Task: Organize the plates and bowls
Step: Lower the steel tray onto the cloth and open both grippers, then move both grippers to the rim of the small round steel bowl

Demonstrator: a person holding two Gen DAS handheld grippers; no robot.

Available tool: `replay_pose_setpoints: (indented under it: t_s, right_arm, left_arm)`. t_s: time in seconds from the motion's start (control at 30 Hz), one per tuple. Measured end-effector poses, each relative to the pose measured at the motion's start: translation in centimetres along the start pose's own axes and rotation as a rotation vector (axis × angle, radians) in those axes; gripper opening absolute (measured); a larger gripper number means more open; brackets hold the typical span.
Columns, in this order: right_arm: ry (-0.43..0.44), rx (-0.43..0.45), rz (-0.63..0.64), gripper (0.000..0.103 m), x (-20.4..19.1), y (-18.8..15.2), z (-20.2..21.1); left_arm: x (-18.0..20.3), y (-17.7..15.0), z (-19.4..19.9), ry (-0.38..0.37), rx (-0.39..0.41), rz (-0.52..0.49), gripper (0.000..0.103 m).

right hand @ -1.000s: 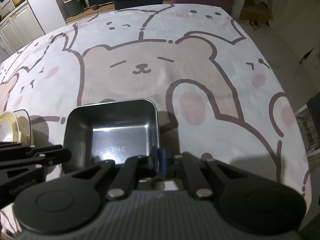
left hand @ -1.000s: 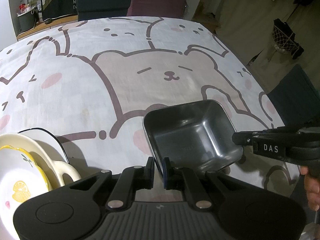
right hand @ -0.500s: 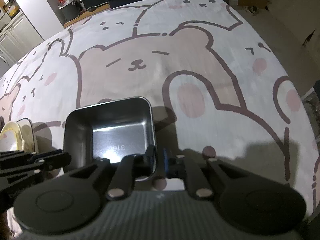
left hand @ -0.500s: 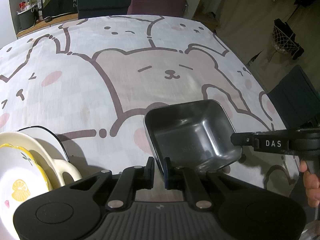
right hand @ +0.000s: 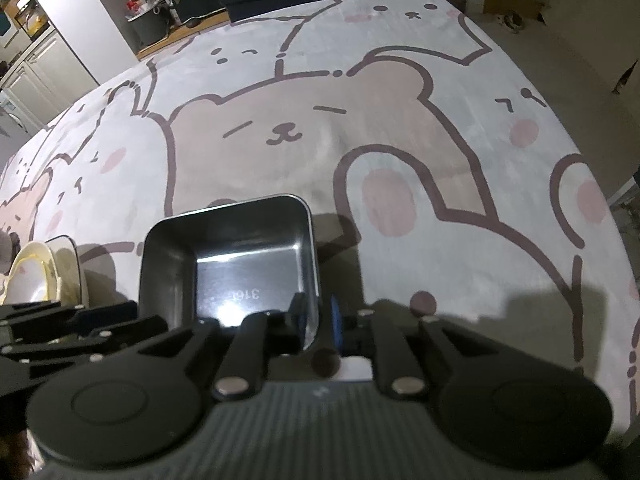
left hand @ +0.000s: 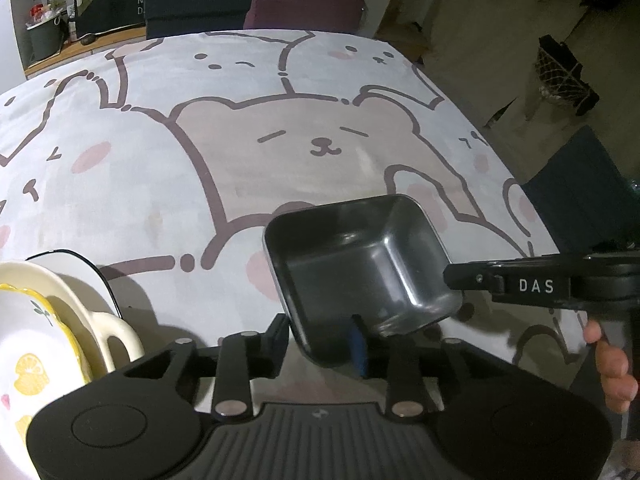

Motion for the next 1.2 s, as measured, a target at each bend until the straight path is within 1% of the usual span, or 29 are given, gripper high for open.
replay_pose_setpoints:
  t_s: [0.07,0.17,0.2,0.23,0.27,0.3,0.33,0.37,0.43,0.47,0.53,0.6,0.67,0.83,0.93,1.07,1.2]
  right_arm:
    - [-0.002,0.006,-0.002,0.034,0.2,0.0,0.2]
    - [-0.005,0.021,0.002,0.047,0.4,-0.1,0.7]
    - [-0.001,0.025,0.004,0.050,0.5,-0.1,0.9]
    - [0.002,0.028,0.004,0.055,0.6,-0.2,1.1]
    - [0.003,0.032,0.006,0.060,0.7,-0.2,1.3]
    - [0.003,0.038,0.009,0.062,0.8,-0.3,1.5]
    - [0.002,0.044,0.012,0.067,0.9,-0.4,1.7]
    - [0.001,0.051,0.014,0.072,1.0,-0.5,2.0]
    - [0.004,0.063,0.015,0.078,1.3,-0.6,2.5]
    - [0.004,0.070,0.016,0.081,1.4,-0.7,2.7]
    - [-0.001,0.086,0.017,0.086,1.6,-0.9,3.3]
    - [-0.003,0.104,0.017,0.092,1.9,-1.2,4.0]
    - [0.004,0.128,0.017,0.103,2.1,-1.4,4.6]
    - [0.026,0.191,0.024,0.103,2.4,-2.0,6.7]
    - [0.045,0.224,0.032,0.103,2.0,-2.2,7.6]
    - [0.084,0.263,0.046,0.103,0.5,-2.3,8.5]
    - [0.119,0.297,0.092,0.103,-2.6,-2.4,8.9]
  left_arm:
    - [0.0,0.0,0.2,0.002,0.002,0.001,0.039]
    - [0.1,-0.1,0.4,0.006,0.005,0.005,0.046]
    - [0.1,-0.1,0.6,0.005,0.007,0.005,0.052]
    - [0.2,-0.1,0.7,0.006,0.011,0.004,0.058]
    - [0.4,-0.1,0.9,0.006,0.016,0.002,0.061]
    - [0.5,-0.1,1.0,0.008,0.020,-0.002,0.067]
    - [0.6,-0.1,1.2,0.009,0.024,-0.006,0.071]
    - [0.8,-0.1,1.4,0.011,0.028,-0.010,0.073]
    - [1.1,-0.1,1.7,0.018,0.034,-0.020,0.085]
    - [1.2,-0.1,1.8,0.022,0.039,-0.026,0.088]
    - [1.4,-0.1,2.2,0.031,0.049,-0.035,0.097]
    - [1.7,-0.1,2.8,0.041,0.060,-0.049,0.101]
    - [1.9,-0.1,3.6,0.057,0.080,-0.073,0.103]
    - [1.6,-0.2,6.1,0.071,0.135,-0.097,0.103]
    - [0.7,-0.5,7.9,0.099,0.172,-0.099,0.103]
    - [-1.8,-1.1,10.1,0.126,0.222,-0.043,0.103]
    - [-5.2,-2.4,12.7,0.191,0.273,0.017,0.103]
Point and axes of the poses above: each gripper's, at about its wrist camera, not at the fingertips, and z roughly against the way its jaws point, x to its right, y to its top, the point moved 2 cm from there along -z, roughly the way its jaws point, and after that the axes turned 14 degrees about -z, right-handed, at the moved point
